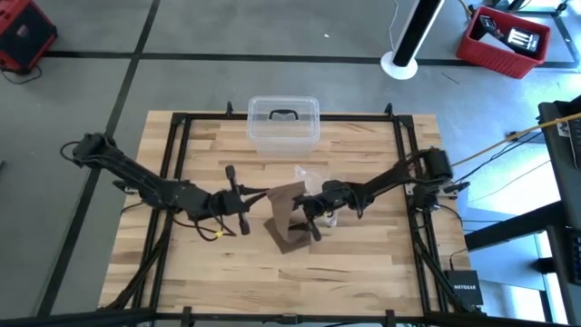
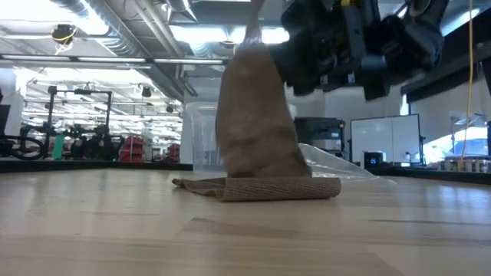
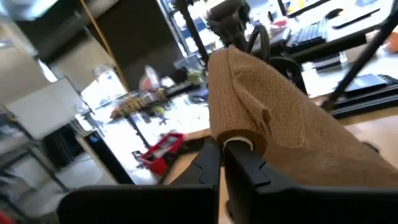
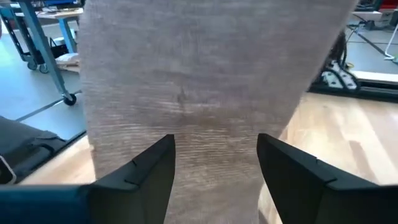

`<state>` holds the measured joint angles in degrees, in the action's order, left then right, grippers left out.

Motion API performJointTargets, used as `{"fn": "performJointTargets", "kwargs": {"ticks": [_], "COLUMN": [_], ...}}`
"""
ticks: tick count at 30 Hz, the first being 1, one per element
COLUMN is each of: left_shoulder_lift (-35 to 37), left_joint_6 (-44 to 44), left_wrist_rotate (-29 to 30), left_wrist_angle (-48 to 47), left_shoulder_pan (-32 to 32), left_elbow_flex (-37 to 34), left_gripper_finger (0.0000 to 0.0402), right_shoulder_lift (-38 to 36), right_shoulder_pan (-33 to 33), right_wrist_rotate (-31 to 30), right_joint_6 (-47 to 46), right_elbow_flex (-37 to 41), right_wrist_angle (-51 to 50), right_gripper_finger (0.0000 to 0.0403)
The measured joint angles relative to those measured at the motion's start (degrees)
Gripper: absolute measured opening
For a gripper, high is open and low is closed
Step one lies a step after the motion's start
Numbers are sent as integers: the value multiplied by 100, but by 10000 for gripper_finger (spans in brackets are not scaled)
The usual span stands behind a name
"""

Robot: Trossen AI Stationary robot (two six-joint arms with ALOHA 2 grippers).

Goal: Roll bandage
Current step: Roll the brown bandage

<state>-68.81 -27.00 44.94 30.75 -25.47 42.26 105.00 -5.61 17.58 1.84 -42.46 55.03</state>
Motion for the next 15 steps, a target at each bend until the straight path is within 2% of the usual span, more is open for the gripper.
{"fn": "performJointTargets", "kwargs": {"ticks": [3, 7, 10, 13, 15], "left_shoulder_lift": [93, 168, 172, 177, 176], "left_joint_6": [-404, -698, -770, -749, -748], "left_wrist_rotate": [320, 569, 581, 339, 39], "left_wrist_angle": [-21, -16, -23, 17, -5], "left_shoulder_pan": [-90, -152, -168, -168, -163], "left_elbow_flex": [108, 199, 274, 359, 360], "left_gripper_finger": [0, 0, 0, 0, 0], "right_shoulder_lift": [-698, -1655, -2214, -2442, -2448], "right_shoulder_pan": [0, 0, 2, 2, 47], "right_wrist_rotate": [-297, -991, -1462, -1862, -1846], "right_joint_6": [239, 645, 934, 1403, 1685], "right_elbow_flex": [-4, -4, -4, -4, -4], "right_wrist_angle": [-989, -2468, -3201, -3367, -3169], "right_gripper_finger": [230, 230, 230, 230, 230]}}
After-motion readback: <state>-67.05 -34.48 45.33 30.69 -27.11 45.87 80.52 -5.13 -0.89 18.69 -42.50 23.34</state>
